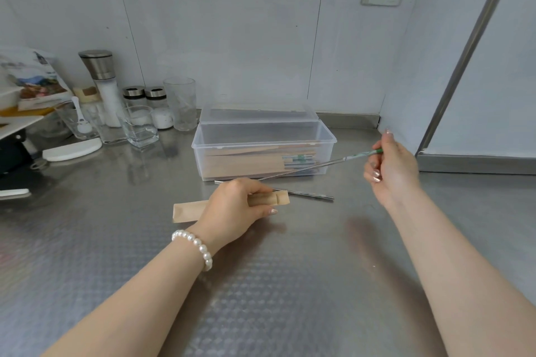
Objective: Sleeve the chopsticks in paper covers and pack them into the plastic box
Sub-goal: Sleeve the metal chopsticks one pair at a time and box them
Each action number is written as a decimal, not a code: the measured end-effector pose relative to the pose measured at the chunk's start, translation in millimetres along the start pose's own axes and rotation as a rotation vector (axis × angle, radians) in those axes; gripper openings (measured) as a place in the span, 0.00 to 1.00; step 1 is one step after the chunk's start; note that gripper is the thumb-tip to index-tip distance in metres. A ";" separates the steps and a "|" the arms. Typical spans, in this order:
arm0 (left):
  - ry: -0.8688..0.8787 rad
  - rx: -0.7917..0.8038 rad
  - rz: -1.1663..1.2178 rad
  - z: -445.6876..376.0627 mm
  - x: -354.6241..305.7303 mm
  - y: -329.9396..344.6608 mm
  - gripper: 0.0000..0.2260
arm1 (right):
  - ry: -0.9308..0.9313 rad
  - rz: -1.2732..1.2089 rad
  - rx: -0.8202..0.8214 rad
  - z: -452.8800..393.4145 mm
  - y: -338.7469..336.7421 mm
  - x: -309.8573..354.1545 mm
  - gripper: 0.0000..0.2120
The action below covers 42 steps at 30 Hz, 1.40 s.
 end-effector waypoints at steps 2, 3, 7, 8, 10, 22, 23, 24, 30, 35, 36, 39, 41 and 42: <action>-0.011 -0.006 0.004 -0.1 1.3 -0.2 0.16 | -0.010 0.017 -0.125 0.0 -10.5 -2.2 0.20; -0.018 -0.008 0.007 -0.2 2.1 -0.2 0.16 | -0.022 0.011 -0.167 0.1 -14.9 -2.0 0.20; -0.042 -0.022 0.005 -1.3 5.4 -0.7 0.16 | -0.041 0.010 -0.259 0.3 -25.7 -0.3 0.22; -0.045 -0.027 0.007 -1.5 6.3 -1.0 0.16 | -0.044 0.021 -0.274 0.4 -27.1 -0.2 0.22; -0.045 -0.038 0.009 -1.5 7.2 -1.6 0.16 | -0.058 0.051 -0.296 0.0 -28.6 -0.3 0.23; 0.001 -0.071 0.037 -2.5 4.0 -1.3 0.16 | 0.154 0.087 0.076 4.8 12.6 -26.1 0.22; 0.006 -0.074 0.040 -2.6 3.8 -1.5 0.16 | 0.197 0.121 0.158 7.6 20.4 -30.2 0.22; 0.011 -0.078 0.045 -2.6 3.5 -1.8 0.16 | 0.229 0.165 0.234 11.0 27.4 -33.5 0.21; 0.045 -0.079 0.055 -1.8 0.0 -2.1 0.15 | 0.319 0.356 0.515 28.4 55.3 -48.9 0.20; 0.072 -0.065 0.048 -1.9 -3.2 0.4 0.16 | 0.321 0.399 0.573 35.7 64.9 -53.6 0.21; 0.072 -0.064 0.047 -1.9 -3.5 0.7 0.17 | 0.320 0.410 0.582 36.8 66.0 -54.5 0.21; 0.079 -0.062 0.041 -1.9 -4.3 0.9 0.17 | 0.319 0.411 0.597 39.3 69.1 -57.6 0.22; 0.081 -0.059 0.039 -2.0 -4.5 1.1 0.17 | 0.320 0.402 0.612 40.3 71.8 -59.4 0.21; 0.080 -0.058 0.040 -2.0 -4.5 1.1 0.18 | 0.321 0.399 0.621 40.5 72.6 -60.2 0.21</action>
Point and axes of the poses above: each hand's wrist, its own z-axis away from the middle knuckle, its own y-axis out of the palm, x = y × z, the point moved 6 cm from there along -z, towards the middle knuckle, and after that the axes turned 11 degrees about x, right-handed, at the moved point
